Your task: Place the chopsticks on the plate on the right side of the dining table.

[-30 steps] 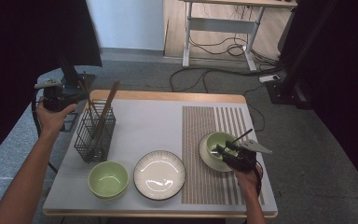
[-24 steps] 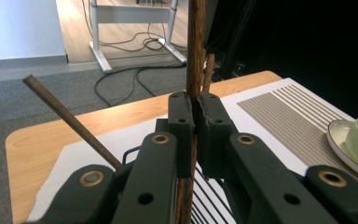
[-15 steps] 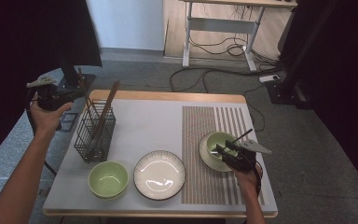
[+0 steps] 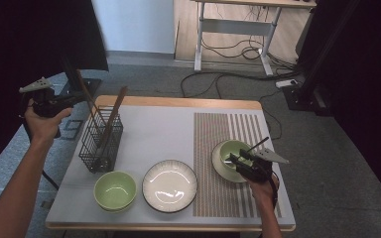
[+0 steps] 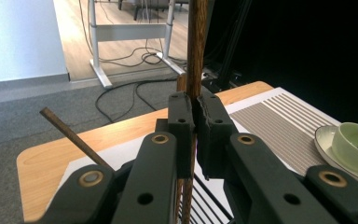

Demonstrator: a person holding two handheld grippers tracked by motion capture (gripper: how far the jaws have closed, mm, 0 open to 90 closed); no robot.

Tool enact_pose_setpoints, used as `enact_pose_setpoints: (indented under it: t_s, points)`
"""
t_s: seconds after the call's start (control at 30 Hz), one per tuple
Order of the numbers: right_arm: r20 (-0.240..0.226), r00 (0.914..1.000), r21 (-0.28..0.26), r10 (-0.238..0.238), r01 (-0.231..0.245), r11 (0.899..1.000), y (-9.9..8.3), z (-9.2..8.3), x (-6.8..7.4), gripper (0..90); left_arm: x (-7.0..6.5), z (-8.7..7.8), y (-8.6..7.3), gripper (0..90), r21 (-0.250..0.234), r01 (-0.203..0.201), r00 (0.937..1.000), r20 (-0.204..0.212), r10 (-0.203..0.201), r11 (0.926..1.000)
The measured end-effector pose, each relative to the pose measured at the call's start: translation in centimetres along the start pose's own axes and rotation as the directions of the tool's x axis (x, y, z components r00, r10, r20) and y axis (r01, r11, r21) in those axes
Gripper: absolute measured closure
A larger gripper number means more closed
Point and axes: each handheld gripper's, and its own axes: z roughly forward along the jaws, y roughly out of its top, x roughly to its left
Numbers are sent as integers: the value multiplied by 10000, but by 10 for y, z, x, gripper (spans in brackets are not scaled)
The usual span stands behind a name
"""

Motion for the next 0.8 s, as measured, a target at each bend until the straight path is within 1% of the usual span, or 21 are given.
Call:
enact_pose_setpoints:
  t_s: [0.37, 0.63, 0.8]
  points:
    - [15, 10000, -9, -12, 12, 10000, 0, 0, 0, 499, -6, -4, 9, 844, -162, -116, 9999, -9, 116, 9998]
    - [16, 10000, -3, -4, 4, 10000, 0, 0, 0, 499, -6, -2, 7, 845, -167, 9, 10000, 66, -8, 9999]
    - [12, 10000, 6, -33, 33, 10000, 0, 1, 0, 499, -6, -2, 9, 845, -185, 20, 10000, 80, -19, 9998]
